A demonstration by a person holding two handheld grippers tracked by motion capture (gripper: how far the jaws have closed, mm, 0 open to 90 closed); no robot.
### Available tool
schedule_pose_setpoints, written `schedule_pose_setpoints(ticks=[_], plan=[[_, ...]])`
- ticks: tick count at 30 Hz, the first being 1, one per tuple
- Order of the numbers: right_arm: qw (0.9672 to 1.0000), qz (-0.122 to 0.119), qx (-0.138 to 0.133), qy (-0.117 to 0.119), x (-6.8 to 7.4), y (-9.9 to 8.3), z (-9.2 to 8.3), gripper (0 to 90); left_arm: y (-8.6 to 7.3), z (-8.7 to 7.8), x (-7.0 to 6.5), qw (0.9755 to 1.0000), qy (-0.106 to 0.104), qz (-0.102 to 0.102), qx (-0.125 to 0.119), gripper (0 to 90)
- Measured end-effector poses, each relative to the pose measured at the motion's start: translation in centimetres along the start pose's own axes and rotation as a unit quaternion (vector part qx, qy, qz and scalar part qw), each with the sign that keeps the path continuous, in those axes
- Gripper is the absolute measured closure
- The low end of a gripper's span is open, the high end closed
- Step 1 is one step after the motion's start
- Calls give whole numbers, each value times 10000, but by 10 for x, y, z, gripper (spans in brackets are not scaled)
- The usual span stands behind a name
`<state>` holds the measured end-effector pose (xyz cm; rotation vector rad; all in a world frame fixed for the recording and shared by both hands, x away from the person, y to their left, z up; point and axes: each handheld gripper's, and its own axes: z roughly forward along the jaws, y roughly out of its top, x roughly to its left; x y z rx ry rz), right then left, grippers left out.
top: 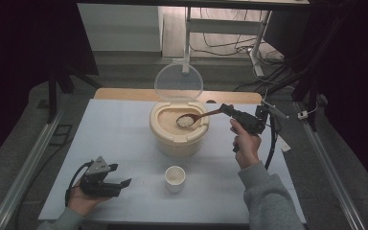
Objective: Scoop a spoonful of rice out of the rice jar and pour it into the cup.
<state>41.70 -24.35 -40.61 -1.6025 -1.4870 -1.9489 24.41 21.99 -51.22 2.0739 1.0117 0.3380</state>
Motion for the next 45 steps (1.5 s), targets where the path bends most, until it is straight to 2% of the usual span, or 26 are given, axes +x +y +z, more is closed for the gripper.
schedule_pose_setpoints(ticks=[6,17,26,45], plan=[[10000,42,0,27,1,0,0,829,0,0,0,10000,-3,8,7,221],[9997,94,154,174,3,-1,-3,829,0,0,0,10000,4,4,8,221],[9984,230,397,317,2,-5,-6,829,0,0,1,10000,5,11,12,221],[9962,140,708,494,6,-17,-18,829,0,1,0,10000,20,17,43,221]])
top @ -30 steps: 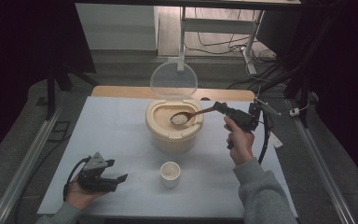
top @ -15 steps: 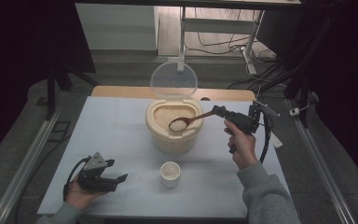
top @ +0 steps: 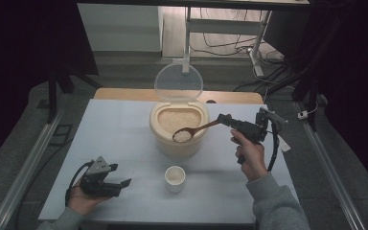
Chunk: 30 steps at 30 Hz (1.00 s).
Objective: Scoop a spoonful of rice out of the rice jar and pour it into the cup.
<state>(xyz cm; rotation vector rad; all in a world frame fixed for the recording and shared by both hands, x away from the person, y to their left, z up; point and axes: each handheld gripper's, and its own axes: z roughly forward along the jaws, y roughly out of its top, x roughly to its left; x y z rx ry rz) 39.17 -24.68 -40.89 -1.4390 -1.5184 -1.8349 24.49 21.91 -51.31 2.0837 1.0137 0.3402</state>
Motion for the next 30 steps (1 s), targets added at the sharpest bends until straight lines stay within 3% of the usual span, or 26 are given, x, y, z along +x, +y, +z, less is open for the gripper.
schedule_pose_setpoints(ticks=[14,30], plan=[[9990,-2,446,-29,1,-14,-5,829,0,0,0,10000,12,-3,-6,220],[9958,13,895,-183,-11,-32,-2,829,0,1,0,10000,19,12,21,220]])
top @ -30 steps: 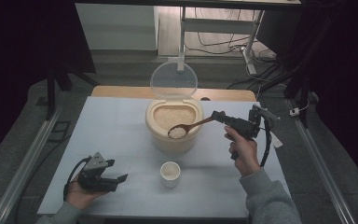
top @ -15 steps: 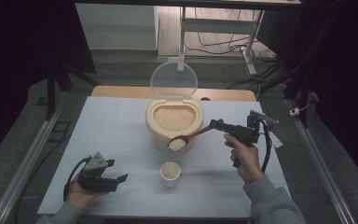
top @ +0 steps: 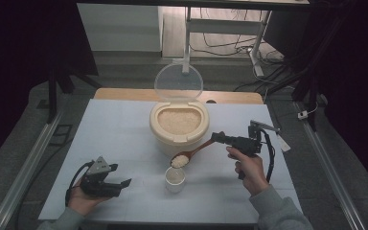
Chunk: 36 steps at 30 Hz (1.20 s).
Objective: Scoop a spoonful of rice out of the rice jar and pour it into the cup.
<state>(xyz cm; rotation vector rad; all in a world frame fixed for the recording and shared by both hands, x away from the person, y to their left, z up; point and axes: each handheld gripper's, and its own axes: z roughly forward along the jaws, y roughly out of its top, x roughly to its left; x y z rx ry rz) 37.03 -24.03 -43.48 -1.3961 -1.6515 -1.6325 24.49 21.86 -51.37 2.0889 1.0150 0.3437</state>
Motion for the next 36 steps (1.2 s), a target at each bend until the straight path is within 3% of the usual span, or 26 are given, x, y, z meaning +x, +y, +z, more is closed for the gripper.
schedule_pose_setpoints(ticks=[16,23,31,36], plan=[[9984,-290,293,-383,-3,-6,13,829,0,1,0,10000,-12,11,14,220],[9952,-684,338,-606,3,-8,17,828,0,1,-1,10000,-14,25,27,220],[9926,-979,339,-632,11,-10,20,828,0,3,-2,10000,-28,23,49,220],[9893,-1274,356,-619,19,-12,22,828,0,3,-2,10000,-27,26,39,220]])
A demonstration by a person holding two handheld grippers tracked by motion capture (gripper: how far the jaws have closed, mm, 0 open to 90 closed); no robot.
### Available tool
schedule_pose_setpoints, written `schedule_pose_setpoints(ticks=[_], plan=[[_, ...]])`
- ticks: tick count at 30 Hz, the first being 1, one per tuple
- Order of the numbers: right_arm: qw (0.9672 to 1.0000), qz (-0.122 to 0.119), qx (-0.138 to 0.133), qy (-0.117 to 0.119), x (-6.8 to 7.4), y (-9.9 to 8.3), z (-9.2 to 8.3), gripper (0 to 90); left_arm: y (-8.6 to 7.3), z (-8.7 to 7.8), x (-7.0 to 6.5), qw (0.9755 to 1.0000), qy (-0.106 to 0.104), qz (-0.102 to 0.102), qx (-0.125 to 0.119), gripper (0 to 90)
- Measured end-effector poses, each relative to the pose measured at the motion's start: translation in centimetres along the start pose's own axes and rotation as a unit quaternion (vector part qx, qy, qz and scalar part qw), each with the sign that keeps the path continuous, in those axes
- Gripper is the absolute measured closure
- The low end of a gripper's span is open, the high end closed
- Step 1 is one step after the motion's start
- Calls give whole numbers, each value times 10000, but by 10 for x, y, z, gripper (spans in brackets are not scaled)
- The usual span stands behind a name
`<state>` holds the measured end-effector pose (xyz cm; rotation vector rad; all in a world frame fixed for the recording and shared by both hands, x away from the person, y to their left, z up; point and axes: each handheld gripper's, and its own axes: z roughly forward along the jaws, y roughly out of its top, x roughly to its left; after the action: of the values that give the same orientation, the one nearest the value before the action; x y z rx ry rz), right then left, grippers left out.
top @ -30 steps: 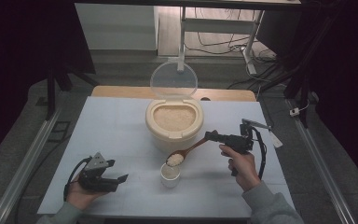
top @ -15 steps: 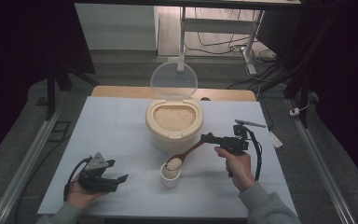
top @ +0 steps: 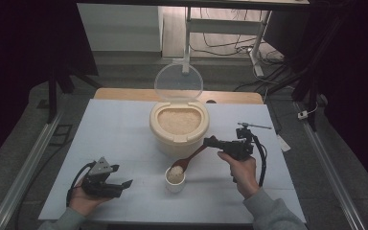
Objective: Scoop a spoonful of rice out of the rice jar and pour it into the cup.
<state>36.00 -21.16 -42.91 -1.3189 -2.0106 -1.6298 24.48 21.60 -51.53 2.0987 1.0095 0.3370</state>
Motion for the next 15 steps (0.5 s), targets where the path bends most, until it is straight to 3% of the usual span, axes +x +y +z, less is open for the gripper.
schedule_pose_setpoints(ticks=[9,15], plan=[[9982,-588,-74,21,15,-3,-1,829,0,0,0,10000,1,1,-1,220],[9949,-999,-151,61,22,-4,-5,828,0,0,0,10000,10,5,1,220]])
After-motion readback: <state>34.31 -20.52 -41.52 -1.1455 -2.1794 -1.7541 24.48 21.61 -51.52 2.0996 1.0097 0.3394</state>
